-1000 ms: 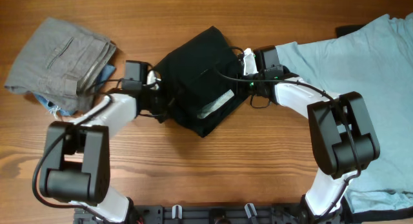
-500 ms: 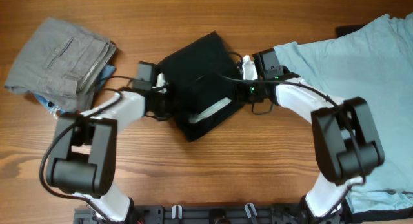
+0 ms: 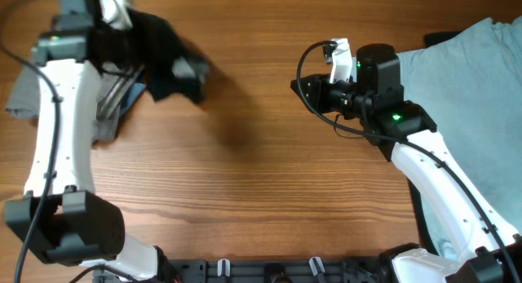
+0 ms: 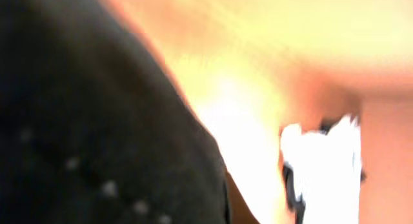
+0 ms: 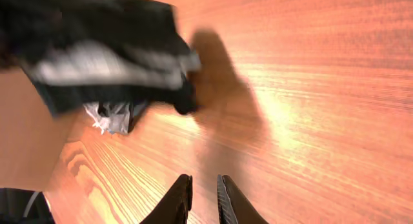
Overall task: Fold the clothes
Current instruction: 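Carry the folded shorts leftward onto the grey garment with the left gripper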
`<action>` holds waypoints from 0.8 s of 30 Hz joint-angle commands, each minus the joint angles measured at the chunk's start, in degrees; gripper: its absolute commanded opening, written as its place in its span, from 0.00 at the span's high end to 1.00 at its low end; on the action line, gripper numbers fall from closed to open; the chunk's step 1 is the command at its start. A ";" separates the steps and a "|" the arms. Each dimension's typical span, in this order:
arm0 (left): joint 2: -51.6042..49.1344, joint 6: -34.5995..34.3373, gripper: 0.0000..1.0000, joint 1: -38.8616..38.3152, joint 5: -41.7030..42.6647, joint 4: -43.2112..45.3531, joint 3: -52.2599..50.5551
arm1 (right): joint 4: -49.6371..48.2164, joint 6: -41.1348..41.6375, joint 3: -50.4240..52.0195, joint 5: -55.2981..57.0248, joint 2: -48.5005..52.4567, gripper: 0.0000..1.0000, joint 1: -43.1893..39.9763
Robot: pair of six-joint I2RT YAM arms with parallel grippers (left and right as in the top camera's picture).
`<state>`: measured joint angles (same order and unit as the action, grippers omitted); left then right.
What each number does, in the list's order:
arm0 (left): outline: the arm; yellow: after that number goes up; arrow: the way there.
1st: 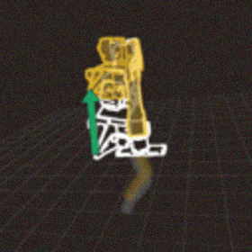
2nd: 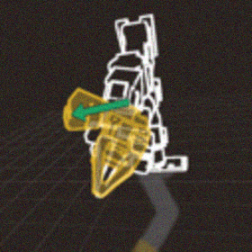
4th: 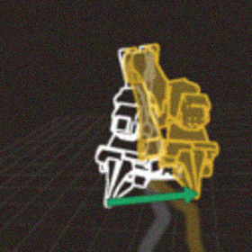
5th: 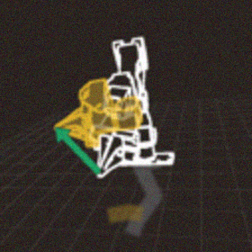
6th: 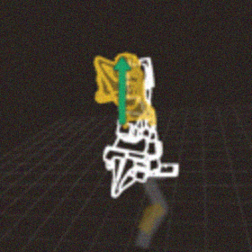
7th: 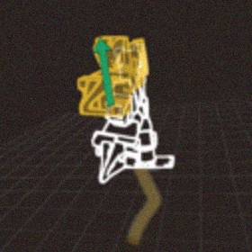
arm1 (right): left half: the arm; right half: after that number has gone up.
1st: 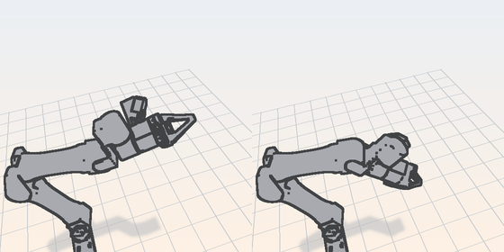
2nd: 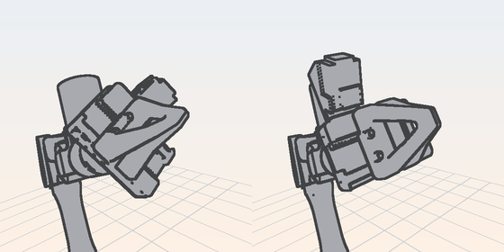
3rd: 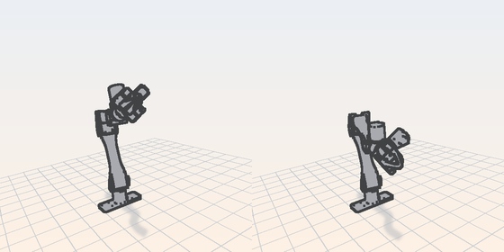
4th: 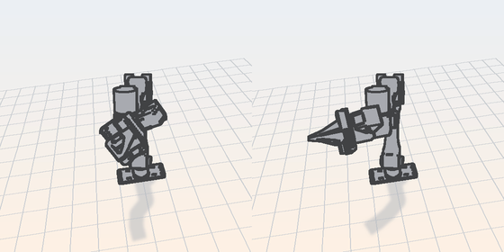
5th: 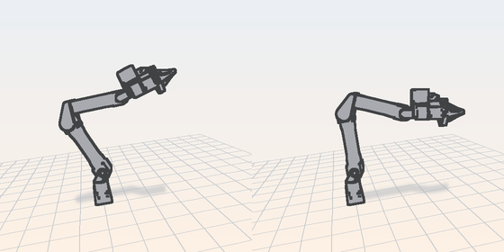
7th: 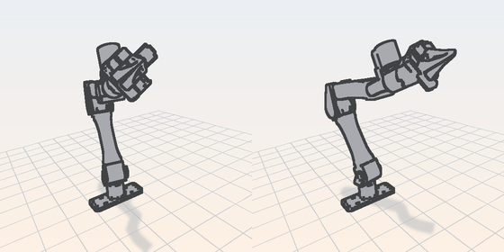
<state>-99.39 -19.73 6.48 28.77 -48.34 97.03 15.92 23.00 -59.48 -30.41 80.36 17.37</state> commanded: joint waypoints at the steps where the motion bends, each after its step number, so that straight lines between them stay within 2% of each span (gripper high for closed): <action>1: 0.50 -2.21 0.96 5.14 -0.98 8.26 1.64 | 0.02 1.07 -0.28 -0.13 0.04 0.83 -0.17; 6: -4.20 -1.92 0.96 12.13 -1.60 18.34 1.64 | 2.01 0.98 -0.28 -0.11 0.04 0.83 -0.17; 8: -6.01 -4.13 0.96 13.90 -0.48 23.56 1.64 | 2.62 0.94 -0.28 -0.09 0.04 0.83 -0.17; 9: -7.72 -8.00 0.96 15.72 4.11 30.73 1.64 | 2.99 0.94 -0.28 -0.09 0.04 0.83 -0.17; 10: -8.24 -8.02 0.96 16.44 5.68 33.35 1.64 | 3.04 0.94 -0.28 -0.09 0.04 0.83 -0.17; 13: -8.24 -7.65 0.96 17.42 5.07 30.42 1.64 | 3.04 0.94 -0.31 -0.09 0.04 0.83 -0.20; 18: -8.07 -1.11 0.96 20.83 2.12 18.49 1.64 | 4.04 0.94 -0.28 -0.09 0.04 0.83 -0.20; 24: -8.09 6.36 0.96 27.32 0.22 11.96 1.64 | 4.28 0.96 -0.28 -0.09 0.04 0.83 -0.17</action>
<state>-108.25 -20.12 29.85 31.18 -35.20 97.56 20.21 23.38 -59.48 -30.41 80.36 17.37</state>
